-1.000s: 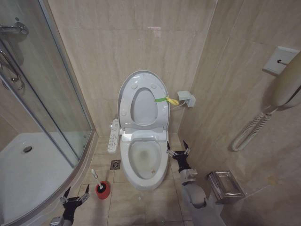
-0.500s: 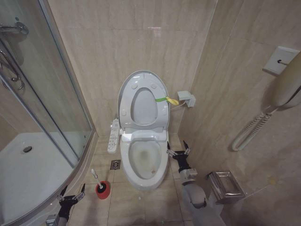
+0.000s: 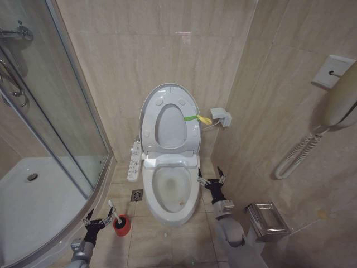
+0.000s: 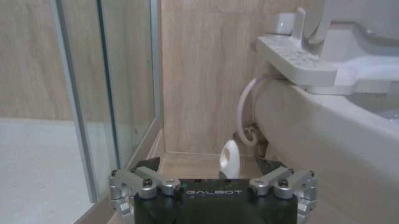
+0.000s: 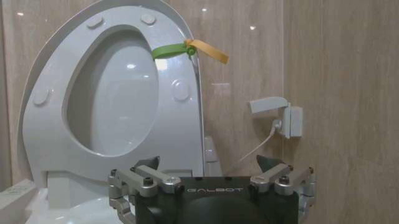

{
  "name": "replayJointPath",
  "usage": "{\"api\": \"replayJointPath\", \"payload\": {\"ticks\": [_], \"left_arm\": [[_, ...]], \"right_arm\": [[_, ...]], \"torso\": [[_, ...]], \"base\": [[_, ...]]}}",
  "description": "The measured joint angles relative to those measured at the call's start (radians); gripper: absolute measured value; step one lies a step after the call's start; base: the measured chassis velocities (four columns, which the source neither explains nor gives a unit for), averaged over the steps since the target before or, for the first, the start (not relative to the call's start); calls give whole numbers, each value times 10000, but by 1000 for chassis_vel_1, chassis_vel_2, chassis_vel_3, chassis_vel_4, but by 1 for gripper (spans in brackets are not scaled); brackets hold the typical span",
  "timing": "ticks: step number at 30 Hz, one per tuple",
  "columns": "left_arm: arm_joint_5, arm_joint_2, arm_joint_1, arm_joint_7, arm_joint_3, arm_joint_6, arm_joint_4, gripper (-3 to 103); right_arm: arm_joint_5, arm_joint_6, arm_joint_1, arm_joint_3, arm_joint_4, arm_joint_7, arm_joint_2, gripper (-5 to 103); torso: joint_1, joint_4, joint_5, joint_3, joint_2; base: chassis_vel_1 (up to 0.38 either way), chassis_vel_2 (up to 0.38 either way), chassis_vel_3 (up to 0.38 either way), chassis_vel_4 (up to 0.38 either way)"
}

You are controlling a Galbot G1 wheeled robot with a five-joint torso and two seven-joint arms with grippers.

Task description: Open the toilet lid, clean the toilet bowl with a toilet brush, close the toilet lid, and flush.

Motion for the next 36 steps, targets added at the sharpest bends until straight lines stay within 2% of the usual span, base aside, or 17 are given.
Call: {"api": "replayJointPath", "payload": {"ticks": [9, 18, 27, 28, 36], "left_arm": [[-88, -359, -1238, 775, 301, -221, 1270, 100], [12, -936, -1441, 840, 494, -211, 1786, 100], [320, -1045, -1771, 938, 215, -173, 2678, 100], [324, -1047, -1817, 990, 181, -173, 2788, 96], [449, -1214, -2050, 1347, -8, -205, 3415, 94]], "right_arm": [[0, 0, 0, 0, 0, 0, -1, 100], [0, 0, 0, 0, 0, 0, 0, 100], [0, 0, 0, 1, 0, 0, -1, 100], [0, 0, 0, 1, 0, 0, 0, 100], [0, 0, 0, 1, 0, 0, 0, 100]], "torso": [[0, -2, 2, 0, 0], [0, -1, -2, 0, 0], [0, -1, -1, 0, 0], [0, 0, -1, -1, 0], [0, -1, -1, -1, 0]], "base": [[0, 0, 0, 0], [0, 0, 0, 0], [0, 0, 0, 0], [0, 0, 0, 0], [0, 0, 0, 0]]}}
